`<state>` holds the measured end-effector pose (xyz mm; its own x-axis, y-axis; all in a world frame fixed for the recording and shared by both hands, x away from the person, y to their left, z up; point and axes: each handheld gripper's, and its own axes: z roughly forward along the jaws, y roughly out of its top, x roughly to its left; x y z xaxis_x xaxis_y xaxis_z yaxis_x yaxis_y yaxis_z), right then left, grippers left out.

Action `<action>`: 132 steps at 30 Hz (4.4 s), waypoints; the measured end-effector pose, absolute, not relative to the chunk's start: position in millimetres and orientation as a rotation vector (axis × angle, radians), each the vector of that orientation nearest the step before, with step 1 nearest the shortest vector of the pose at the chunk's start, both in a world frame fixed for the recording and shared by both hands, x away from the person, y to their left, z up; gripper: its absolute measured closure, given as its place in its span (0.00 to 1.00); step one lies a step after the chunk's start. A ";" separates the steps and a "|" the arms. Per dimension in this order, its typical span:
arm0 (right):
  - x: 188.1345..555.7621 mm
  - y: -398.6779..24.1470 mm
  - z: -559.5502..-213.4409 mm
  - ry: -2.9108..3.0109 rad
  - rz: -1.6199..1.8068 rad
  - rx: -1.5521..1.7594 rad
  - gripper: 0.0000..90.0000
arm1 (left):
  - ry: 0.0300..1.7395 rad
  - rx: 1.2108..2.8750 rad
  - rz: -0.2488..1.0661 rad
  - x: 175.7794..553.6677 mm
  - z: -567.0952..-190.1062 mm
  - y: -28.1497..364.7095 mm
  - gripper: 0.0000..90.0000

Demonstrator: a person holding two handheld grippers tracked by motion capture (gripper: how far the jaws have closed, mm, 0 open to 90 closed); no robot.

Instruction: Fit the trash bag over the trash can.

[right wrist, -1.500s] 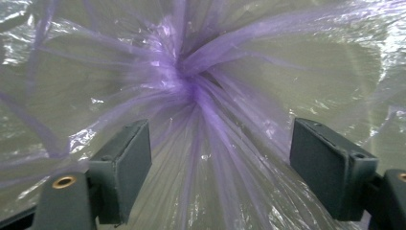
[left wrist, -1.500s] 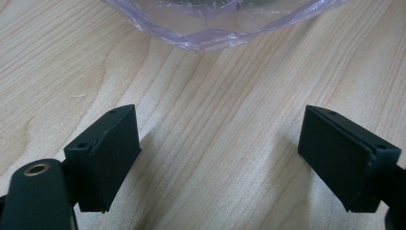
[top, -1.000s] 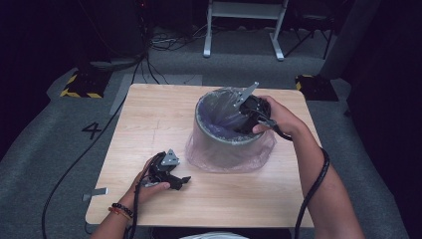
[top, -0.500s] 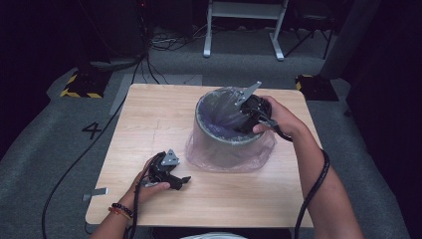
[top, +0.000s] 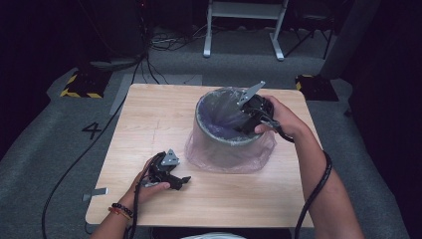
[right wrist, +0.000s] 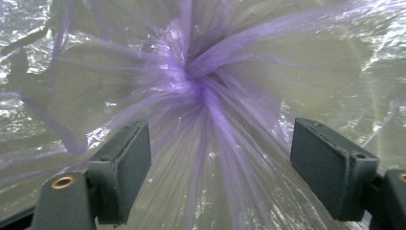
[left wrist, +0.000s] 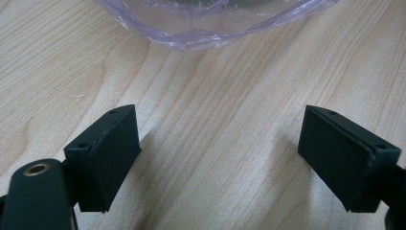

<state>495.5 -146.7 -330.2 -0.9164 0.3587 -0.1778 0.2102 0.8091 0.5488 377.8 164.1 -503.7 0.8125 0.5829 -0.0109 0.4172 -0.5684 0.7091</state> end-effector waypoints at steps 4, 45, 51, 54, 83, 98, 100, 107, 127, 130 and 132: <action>494.9 -146.8 -329.7 2.717 0.776 0.438 0.24 | 0.732 2.257 0.290 377.8 -503.7 164.1 0.16; 473.7 -166.6 -304.8 2.545 0.958 0.481 0.21 | 0.731 2.256 0.290 377.8 -503.7 164.1 0.15; 468.1 -173.4 -299.4 2.478 1.009 0.501 0.19 | 0.731 2.257 0.290 377.8 -503.7 164.1 0.15; 465.8 -177.1 -297.4 2.440 1.027 0.523 0.19 | 0.730 2.256 0.291 377.8 -503.7 164.1 0.15; 436.0 -220.7 -296.9 2.283 1.153 0.606 0.18 | 0.732 2.257 0.290 377.7 -503.7 164.1 0.16; 423.3 -232.6 -307.1 2.296 1.128 0.610 0.18 | 0.732 2.257 0.291 377.7 -503.7 164.1 0.15; 421.7 -233.8 -309.3 2.301 1.122 0.606 0.18 | 0.731 2.256 0.291 377.8 -503.8 164.1 0.16; 416.6 -238.2 -317.3 2.312 1.097 0.605 0.17 | 0.731 2.256 0.291 377.8 -503.7 164.1 0.15; 404.8 -251.8 -353.4 2.357 1.045 0.633 0.17 | 0.731 2.256 0.291 377.8 -503.8 164.0 0.15; 405.9 -252.6 -362.7 2.375 1.007 0.645 0.17 | 0.731 2.256 0.291 377.8 -503.8 164.0 0.15; 406.5 -252.6 -368.6 2.387 0.976 0.648 0.17 | 0.732 2.256 0.290 377.7 -503.8 164.0 0.15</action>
<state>406.5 -252.6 -368.6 -0.7740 0.5826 -0.2479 0.2419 0.6339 0.7346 377.7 164.0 -503.8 0.8119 0.5837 -0.0108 0.4175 -0.5677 0.7095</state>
